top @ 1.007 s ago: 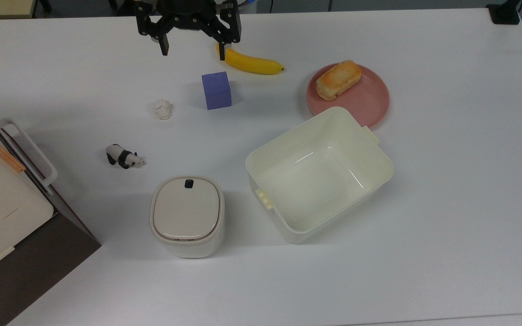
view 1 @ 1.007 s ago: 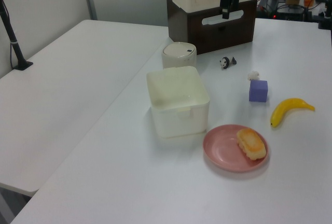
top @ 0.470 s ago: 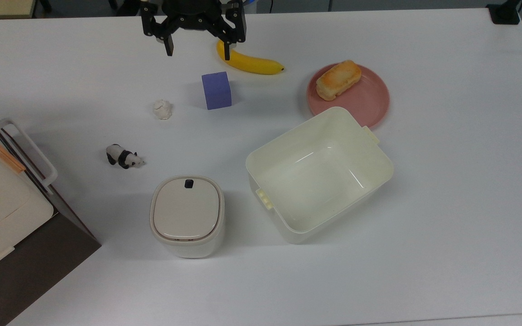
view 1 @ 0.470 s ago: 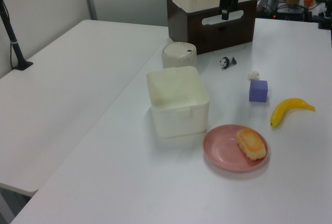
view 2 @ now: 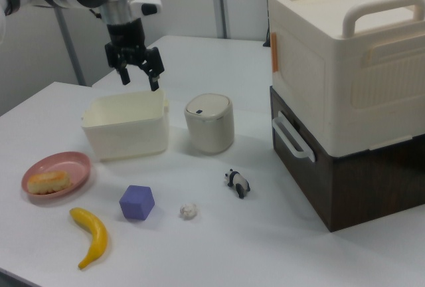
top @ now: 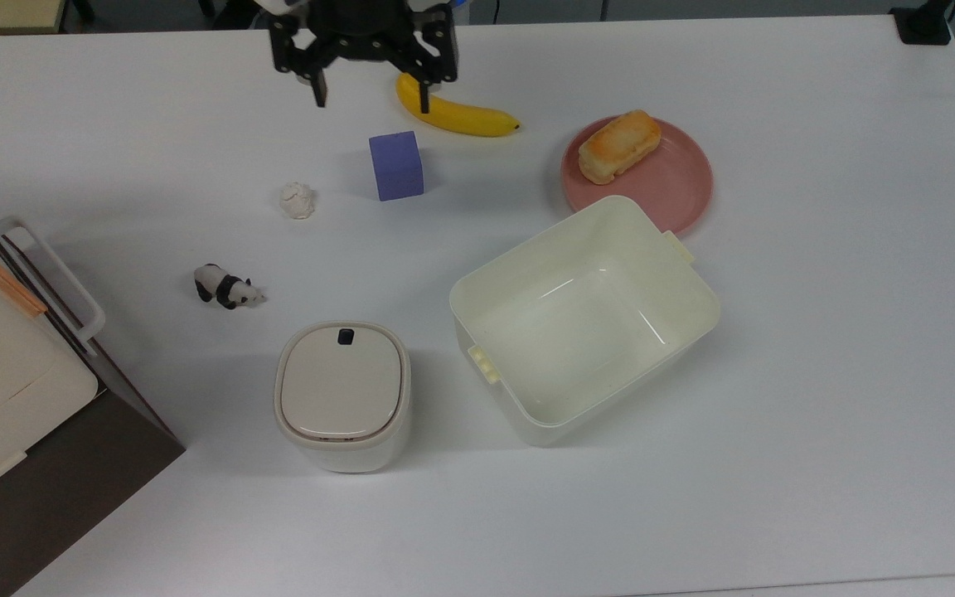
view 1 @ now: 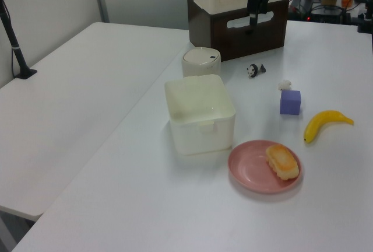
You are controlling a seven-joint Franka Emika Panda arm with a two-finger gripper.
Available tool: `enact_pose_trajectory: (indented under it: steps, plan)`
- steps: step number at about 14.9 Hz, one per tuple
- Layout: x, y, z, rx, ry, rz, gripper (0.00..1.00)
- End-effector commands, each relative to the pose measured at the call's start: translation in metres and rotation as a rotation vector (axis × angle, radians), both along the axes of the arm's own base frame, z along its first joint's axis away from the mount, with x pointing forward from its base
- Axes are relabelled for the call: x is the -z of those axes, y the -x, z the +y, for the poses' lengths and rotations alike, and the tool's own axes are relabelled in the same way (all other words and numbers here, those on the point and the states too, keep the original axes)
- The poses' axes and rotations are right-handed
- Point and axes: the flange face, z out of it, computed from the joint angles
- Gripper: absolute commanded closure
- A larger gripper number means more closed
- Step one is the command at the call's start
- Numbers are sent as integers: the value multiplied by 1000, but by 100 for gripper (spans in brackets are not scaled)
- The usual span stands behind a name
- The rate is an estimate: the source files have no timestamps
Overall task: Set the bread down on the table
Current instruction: 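Move the gripper over the bread roll on the pink plate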
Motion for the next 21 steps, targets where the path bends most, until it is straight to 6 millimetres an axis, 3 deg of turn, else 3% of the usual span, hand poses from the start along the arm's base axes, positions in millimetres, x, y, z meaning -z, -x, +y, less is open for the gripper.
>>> enact_pose_trajectory:
  steps: [1,5,9,10,13,15,18,21]
  plan:
    - [19,11,41,-95,-10,33,0]
    - [26,29,97,-194,-9,107,0]
    - [42,66,154,-304,-2,196,0]
    - [55,78,170,-333,4,218,0]
    - [75,91,195,-364,0,175,0]
    - [105,100,221,-370,-14,71,0]
    - [113,107,238,-358,-22,22,0]
    - [119,142,263,-379,-11,44,0]
